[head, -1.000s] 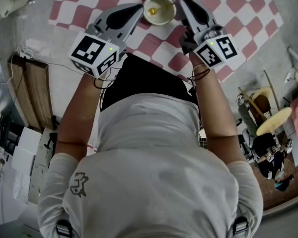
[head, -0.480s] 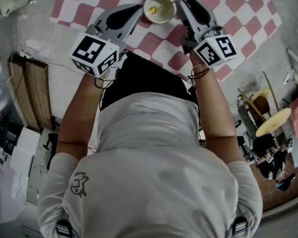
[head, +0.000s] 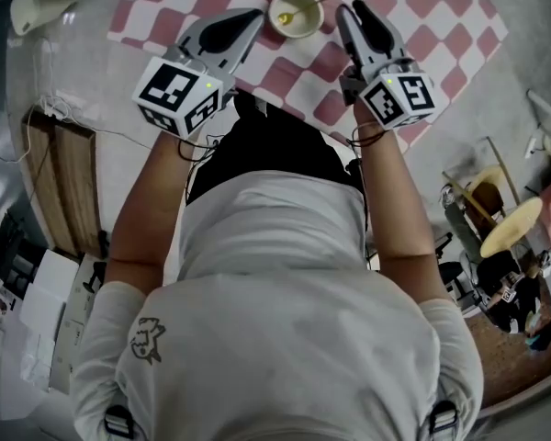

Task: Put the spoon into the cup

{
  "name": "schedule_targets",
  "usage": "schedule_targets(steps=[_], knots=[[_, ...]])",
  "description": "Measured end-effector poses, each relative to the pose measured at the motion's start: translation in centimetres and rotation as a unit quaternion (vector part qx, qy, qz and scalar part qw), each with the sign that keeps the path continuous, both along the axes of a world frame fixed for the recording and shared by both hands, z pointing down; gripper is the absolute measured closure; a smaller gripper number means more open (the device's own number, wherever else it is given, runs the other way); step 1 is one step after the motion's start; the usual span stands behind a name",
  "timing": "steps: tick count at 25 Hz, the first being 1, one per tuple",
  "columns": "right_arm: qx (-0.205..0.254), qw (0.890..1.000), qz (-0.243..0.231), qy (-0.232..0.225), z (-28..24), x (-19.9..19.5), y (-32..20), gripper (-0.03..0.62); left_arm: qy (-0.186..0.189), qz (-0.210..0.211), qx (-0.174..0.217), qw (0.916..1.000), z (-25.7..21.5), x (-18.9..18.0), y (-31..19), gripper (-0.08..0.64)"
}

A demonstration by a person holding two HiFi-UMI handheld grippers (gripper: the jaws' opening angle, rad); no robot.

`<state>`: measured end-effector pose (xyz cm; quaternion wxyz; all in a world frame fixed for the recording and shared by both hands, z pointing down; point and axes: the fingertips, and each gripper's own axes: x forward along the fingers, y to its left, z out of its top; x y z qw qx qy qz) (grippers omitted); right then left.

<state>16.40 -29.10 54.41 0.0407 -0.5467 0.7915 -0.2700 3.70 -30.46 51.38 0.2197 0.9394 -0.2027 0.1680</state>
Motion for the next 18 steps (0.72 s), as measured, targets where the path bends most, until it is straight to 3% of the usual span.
schedule_targets(steps=[11, 18], knots=[[0.058, 0.996, 0.007, 0.065, -8.7, -2.5, 3.2, 0.549, 0.022, 0.03, 0.057, 0.9977, -7.4, -1.7, 3.6, 0.546], [0.103, 0.99, -0.026, 0.092, -14.4, -5.2, 4.8, 0.558, 0.055, 0.035, 0.101, 0.9927, -13.1, -3.2, 6.0, 0.546]])
